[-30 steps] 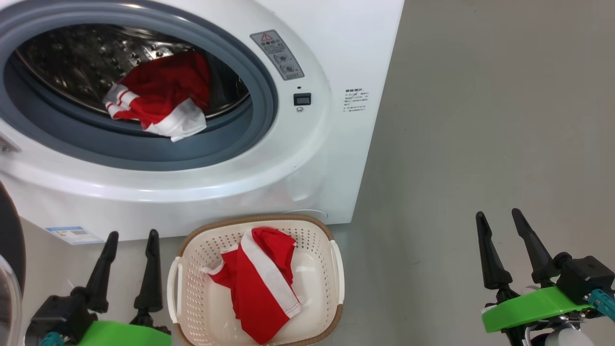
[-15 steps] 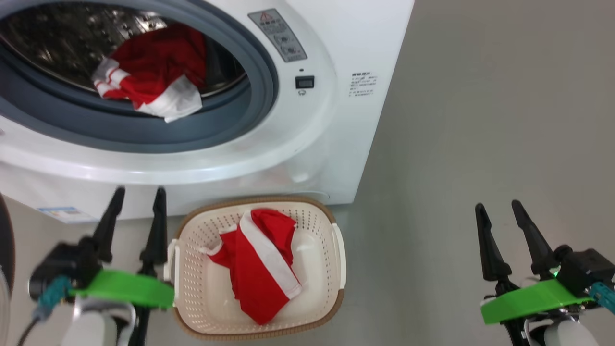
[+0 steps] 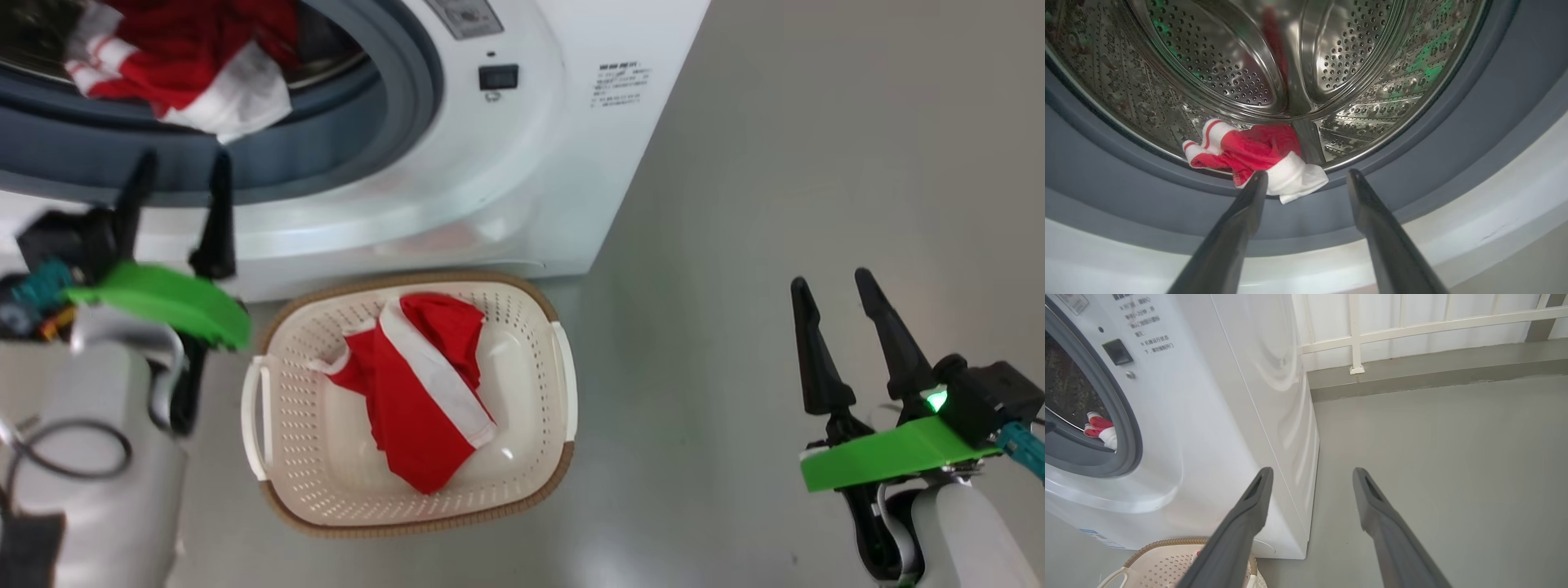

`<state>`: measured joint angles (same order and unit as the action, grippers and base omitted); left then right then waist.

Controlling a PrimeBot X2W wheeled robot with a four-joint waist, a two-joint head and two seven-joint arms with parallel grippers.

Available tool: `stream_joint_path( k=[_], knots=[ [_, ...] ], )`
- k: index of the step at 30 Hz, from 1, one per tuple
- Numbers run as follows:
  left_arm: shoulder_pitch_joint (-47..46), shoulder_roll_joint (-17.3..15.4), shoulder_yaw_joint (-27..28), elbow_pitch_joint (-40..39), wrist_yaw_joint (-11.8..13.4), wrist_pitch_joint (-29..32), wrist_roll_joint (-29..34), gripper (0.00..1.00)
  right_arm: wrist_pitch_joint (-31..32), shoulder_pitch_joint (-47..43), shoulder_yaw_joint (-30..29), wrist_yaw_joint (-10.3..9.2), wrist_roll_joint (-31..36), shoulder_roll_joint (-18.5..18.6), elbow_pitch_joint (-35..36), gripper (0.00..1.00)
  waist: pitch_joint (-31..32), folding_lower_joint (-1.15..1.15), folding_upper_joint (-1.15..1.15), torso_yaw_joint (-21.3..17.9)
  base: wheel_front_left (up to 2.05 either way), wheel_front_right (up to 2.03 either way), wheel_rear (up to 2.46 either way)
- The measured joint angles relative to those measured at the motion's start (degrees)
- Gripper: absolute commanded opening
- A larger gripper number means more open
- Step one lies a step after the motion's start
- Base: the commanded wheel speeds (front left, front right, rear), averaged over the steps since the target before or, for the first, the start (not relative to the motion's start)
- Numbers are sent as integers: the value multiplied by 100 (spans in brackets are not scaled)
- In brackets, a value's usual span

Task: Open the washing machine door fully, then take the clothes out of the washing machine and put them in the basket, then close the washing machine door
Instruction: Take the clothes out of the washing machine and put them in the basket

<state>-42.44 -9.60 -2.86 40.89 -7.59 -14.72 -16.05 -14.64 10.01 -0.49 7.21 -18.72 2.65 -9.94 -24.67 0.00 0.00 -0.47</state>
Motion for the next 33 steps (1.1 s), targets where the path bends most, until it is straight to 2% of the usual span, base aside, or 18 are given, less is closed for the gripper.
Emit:
stream_joint_path(
  k=[14, 20, 26, 27, 31, 33],
  knots=[
    [-2019, -311, -157, 2145, 0, 9, -501, 100, 0, 353, 89, 0, -97, 3, 83, 100, -694, -1, 0, -305, 0, 0, 0],
    [-2465, -426, -160, 2771, 0, 10, -581, 100, 0, 418, 119, 0, -147, 4, 107, 100, -852, 0, 0, -424, 0, 0, 0],
    [-2623, -493, -227, 3042, 0, 9, -582, 100, 0, 471, 126, 0, -164, 4, 121, 100, -931, 0, 0, -508, 0, 0, 0],
    [-2627, -501, -240, 3067, 0, 9, -582, 90, 0, 471, 126, 0, -185, 4, 121, 100, -938, 0, 0, -515, 0, 0, 0],
    [-2633, -526, -301, 3116, 0, 8, -581, 0, 0, 481, 126, 0, -191, 4, 120, 100, -937, 0, 0, -527, 0, 0, 0],
    [-2636, -526, -334, 3114, 0, 7, -581, 0, 0, 494, 126, 0, -191, 4, 121, 100, -926, 0, 0, -527, 0, 0, 0]
  ],
)
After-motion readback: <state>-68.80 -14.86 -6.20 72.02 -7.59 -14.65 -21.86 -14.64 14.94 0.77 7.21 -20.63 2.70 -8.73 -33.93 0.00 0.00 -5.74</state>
